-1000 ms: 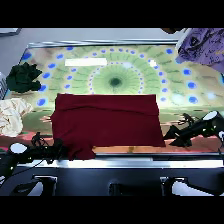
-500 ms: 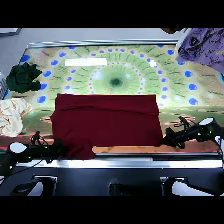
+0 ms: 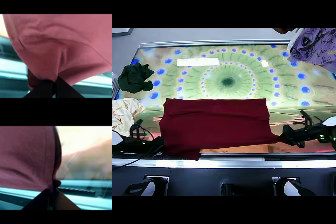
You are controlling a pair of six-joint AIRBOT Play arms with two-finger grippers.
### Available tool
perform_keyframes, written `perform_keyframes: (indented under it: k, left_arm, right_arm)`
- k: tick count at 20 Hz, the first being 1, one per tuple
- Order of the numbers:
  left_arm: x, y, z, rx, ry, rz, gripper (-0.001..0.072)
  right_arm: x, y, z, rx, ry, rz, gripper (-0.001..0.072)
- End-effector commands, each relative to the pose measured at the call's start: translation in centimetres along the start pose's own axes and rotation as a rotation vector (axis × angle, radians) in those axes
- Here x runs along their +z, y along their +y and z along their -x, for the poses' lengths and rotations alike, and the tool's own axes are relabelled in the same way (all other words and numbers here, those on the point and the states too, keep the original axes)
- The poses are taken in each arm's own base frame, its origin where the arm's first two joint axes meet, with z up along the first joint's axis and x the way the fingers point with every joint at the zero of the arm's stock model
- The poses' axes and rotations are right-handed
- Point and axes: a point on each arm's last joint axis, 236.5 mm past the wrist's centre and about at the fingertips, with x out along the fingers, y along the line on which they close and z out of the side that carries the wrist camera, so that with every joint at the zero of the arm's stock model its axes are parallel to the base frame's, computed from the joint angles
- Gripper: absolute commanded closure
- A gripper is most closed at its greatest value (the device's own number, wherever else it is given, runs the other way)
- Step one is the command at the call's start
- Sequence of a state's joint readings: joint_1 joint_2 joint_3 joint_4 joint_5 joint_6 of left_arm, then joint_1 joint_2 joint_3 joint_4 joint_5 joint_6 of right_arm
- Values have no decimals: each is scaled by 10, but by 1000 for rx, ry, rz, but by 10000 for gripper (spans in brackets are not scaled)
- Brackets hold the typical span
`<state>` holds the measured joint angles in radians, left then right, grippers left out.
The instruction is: Fold the clothes and pants, and hang the long-sleeved shirts on hangers.
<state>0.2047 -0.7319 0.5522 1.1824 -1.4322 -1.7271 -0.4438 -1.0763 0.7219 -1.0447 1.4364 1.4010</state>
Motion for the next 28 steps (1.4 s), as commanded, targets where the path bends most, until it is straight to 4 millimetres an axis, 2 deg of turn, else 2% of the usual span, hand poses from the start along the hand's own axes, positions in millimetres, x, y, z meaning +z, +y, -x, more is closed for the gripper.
perform_keyframes:
  k: [1,5,8,10,12,15,21,25,28]
  left_arm:
    - [0,-4,25,21,-22,-43,686]
    - [40,-23,33,-21,-102,-116,687]
    - [71,-34,29,-38,-83,-178,687]
    - [98,-38,26,-33,-79,-207,687]
    - [125,-42,24,-30,-72,-232,687]
    - [168,-48,16,-27,-55,-247,687]
    - [244,-58,-4,-28,-53,-265,687]
    - [270,-61,-24,-27,-35,-282,686]
    - [276,-61,-40,-25,-11,-282,684]
  right_arm:
    - [-12,14,24,-11,-77,21,686]
    - [19,35,31,64,-156,87,686]
    - [39,48,13,19,-103,209,686]
    - [61,40,1,-113,-96,236,686]
    - [87,42,-1,-186,-123,260,686]
    - [122,56,-4,-198,-143,296,686]
    - [178,77,-27,-202,-133,344,685]
    - [194,71,-51,-205,-115,324,685]
    - [195,67,-65,-192,-94,304,683]
